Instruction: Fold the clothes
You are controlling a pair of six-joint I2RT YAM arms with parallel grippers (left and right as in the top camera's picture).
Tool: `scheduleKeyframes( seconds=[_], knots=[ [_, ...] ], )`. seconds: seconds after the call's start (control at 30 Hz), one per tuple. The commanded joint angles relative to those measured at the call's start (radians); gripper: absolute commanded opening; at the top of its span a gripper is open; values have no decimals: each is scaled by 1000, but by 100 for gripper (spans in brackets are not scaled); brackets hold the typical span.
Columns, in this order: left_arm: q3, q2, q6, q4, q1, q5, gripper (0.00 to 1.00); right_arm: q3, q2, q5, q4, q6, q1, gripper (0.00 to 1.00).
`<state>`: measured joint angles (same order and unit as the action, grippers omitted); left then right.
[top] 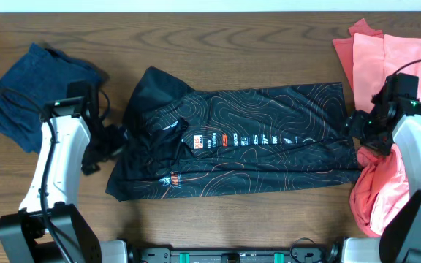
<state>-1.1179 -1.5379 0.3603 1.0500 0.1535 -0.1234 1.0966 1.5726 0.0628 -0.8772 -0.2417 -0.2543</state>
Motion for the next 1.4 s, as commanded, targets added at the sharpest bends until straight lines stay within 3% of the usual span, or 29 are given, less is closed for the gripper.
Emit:
scheduleKeyframes(
  seconds=[0.0, 0.23, 0.33, 0.47, 0.63, 0.77, 1.0, 1.1, 1.17, 1.23, 1.27, 1.37],
  knots=[
    [-2, 0, -62, -131, 4, -153, 92, 5, -38, 106, 11, 73, 19, 77],
    [-10, -59, -106, -610, -21, -267, 94, 5, -41, 201, -1, 178, 60, 76],
    [-28, -139, -140, -744, -38, -361, 94, 5, -41, 258, 0, 180, 61, 85],
    [-52, -259, -140, -891, -68, -363, 94, 5, -41, 286, 2, 164, 61, 96],
    [-61, -393, -147, -1108, -105, -355, 94, 5, -41, 286, -10, 122, 61, 97],
    [-66, -463, -147, -1193, -118, -264, 94, 5, -41, 286, -10, 114, 61, 96],
    [-90, -549, -178, -1198, -127, -174, 92, 5, -41, 286, -5, 106, 61, 92],
    [-90, -562, -193, -1194, -137, -174, 80, 5, -41, 285, -1, 100, 61, 86],
    [-90, -565, -196, -1189, -145, -174, 62, 5, -41, 285, 5, 96, 61, 78],
    [-90, -564, -196, -1189, -153, -174, 29, 5, -41, 283, 13, 83, 61, 75],
    [-90, -564, -195, -1190, -156, -175, 19, 5, -41, 282, 16, 77, 61, 74],
    [-91, -564, -195, -1186, -159, -178, 6, 5, -41, 267, 27, 77, 61, 73]
  ],
)
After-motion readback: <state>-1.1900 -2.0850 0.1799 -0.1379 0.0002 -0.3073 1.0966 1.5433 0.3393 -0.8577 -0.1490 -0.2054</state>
